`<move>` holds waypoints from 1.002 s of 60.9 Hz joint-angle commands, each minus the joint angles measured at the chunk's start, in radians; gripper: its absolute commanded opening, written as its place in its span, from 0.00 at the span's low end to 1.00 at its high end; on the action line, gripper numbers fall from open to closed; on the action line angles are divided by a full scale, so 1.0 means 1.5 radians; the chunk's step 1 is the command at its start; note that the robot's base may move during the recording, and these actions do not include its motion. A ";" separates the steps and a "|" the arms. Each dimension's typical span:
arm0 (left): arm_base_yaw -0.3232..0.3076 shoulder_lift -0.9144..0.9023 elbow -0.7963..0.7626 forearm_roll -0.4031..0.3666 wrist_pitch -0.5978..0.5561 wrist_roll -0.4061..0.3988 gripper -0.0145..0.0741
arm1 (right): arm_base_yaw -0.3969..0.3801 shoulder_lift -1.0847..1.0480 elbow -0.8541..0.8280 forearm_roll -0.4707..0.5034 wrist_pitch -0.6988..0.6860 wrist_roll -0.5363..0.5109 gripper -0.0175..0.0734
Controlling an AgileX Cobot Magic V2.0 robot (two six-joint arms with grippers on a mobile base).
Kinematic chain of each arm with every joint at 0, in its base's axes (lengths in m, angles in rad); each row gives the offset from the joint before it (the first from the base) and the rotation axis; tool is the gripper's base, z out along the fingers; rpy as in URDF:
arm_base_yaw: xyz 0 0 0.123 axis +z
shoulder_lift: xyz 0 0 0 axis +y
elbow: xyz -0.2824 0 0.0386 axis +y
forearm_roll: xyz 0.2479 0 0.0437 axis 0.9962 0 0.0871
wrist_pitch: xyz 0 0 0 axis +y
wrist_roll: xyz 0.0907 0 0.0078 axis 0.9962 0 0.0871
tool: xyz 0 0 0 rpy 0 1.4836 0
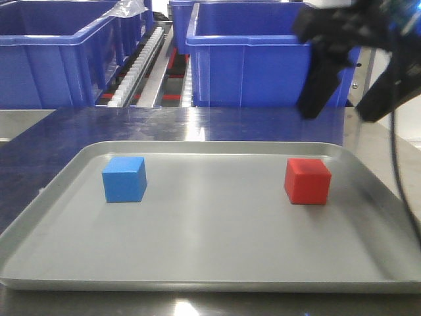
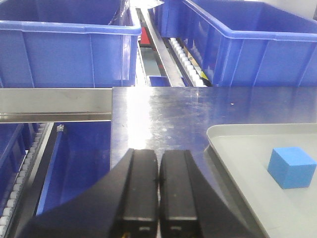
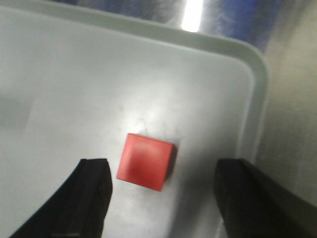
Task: Sort and place red and blue blocks on shelf
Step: 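Lower the right gripper over the red cube and close on it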
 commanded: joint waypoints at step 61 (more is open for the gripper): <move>-0.004 -0.015 0.027 0.000 -0.061 -0.001 0.31 | 0.026 0.114 -0.056 0.011 -0.011 0.008 0.80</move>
